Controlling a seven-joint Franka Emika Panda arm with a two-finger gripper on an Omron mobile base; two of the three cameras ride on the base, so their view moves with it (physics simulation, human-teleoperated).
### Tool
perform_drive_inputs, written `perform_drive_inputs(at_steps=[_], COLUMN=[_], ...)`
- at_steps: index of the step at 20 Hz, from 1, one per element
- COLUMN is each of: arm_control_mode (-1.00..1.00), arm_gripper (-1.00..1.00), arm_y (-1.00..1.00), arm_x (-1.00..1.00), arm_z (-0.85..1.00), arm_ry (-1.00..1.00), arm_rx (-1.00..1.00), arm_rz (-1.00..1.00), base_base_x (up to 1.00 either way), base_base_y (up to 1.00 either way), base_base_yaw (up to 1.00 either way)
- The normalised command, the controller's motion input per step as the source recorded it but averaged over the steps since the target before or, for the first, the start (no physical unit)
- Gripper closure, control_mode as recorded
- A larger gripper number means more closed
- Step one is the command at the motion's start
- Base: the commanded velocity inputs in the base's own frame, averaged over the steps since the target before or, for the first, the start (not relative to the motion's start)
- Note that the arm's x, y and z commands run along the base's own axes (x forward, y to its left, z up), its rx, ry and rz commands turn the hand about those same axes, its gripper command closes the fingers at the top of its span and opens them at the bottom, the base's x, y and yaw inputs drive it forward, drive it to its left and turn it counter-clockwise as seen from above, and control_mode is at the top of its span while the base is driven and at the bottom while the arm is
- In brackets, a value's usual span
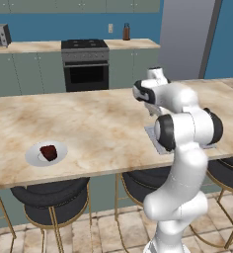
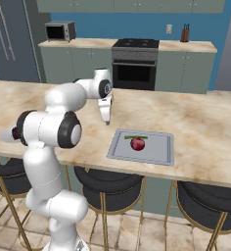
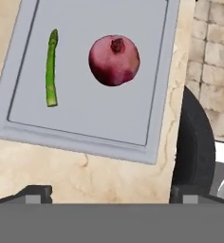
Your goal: Create a steak meal by picking up the steak and asparagus from the tray and placing them on the plate. Leave the pomegranate on the tray.
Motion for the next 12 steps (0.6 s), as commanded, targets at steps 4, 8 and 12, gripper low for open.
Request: perform_drive_inputs(at_steps=[4, 8, 12], arm_control_mode=[-1.0, -1.0, -1.0], arm_gripper=[-1.0, -1.0, -1.0], arm_y=[-0.69, -0.39, -0.16], arm_x=[0.2, 0.39, 0.36], arm_z=[-0.6, -0.45, -0.42], arm_ry=[-0.12, -0.06, -0.03], arm_rx=[0.13, 0.06, 0.01], arm_rz=[-0.18, -0.01, 0.03], base_base_x=[0.0, 0.0, 0.0], base_base_y=[0.0, 0.0, 0.0], base_base_yaw=[0.0, 0.0, 0.0])
